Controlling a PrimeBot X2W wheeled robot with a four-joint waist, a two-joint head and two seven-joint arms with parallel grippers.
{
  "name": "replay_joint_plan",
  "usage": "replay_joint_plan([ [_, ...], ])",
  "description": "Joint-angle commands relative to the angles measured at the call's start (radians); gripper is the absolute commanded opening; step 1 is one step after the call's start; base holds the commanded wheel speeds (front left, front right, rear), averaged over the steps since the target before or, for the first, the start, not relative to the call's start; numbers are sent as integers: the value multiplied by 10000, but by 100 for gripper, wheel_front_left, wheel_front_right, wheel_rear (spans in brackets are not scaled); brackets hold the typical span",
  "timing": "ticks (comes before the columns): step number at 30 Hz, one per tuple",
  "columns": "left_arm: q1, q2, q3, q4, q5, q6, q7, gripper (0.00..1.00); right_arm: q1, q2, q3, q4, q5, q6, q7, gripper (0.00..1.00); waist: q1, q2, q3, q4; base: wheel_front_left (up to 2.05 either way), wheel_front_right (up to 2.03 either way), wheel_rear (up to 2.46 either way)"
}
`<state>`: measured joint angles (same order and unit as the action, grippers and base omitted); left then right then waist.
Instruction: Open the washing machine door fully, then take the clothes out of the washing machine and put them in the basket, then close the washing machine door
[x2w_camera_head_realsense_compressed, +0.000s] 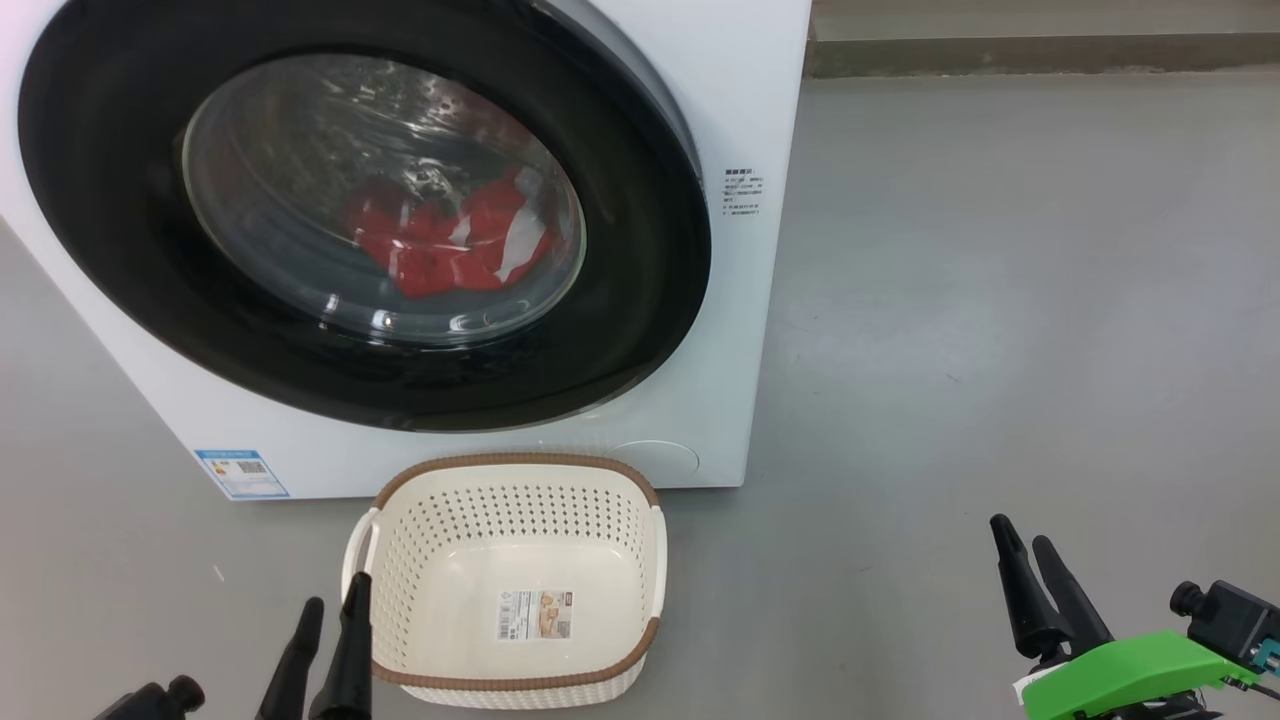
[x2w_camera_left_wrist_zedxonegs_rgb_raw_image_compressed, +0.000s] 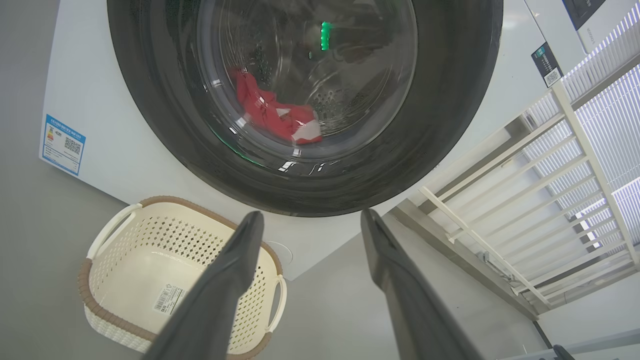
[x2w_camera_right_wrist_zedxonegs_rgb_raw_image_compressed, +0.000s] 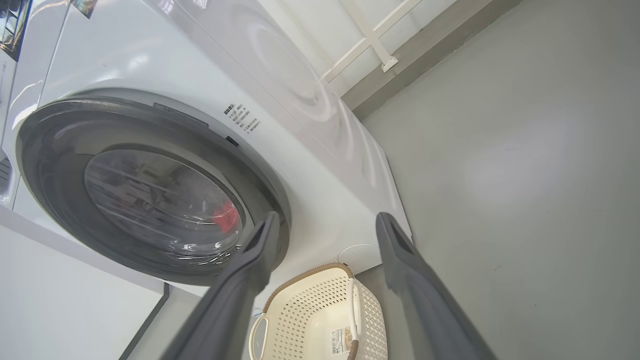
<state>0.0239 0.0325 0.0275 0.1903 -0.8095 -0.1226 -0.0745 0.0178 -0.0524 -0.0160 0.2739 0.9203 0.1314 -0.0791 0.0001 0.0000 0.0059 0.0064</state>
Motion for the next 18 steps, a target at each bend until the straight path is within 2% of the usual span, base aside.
replay_joint_plan([
  [1,-23,158,131,-367,400,-44,-176,100,-69,-136,185,-332,-363,-4,-142,100,-1,0,-6,0,0,0,0],
  [18,139,189,88,-669,2305,-54,-649,100,140,-179,280,-535,-2019,-5,-612,100,-1,0,-38,-17,0,0,0],
])
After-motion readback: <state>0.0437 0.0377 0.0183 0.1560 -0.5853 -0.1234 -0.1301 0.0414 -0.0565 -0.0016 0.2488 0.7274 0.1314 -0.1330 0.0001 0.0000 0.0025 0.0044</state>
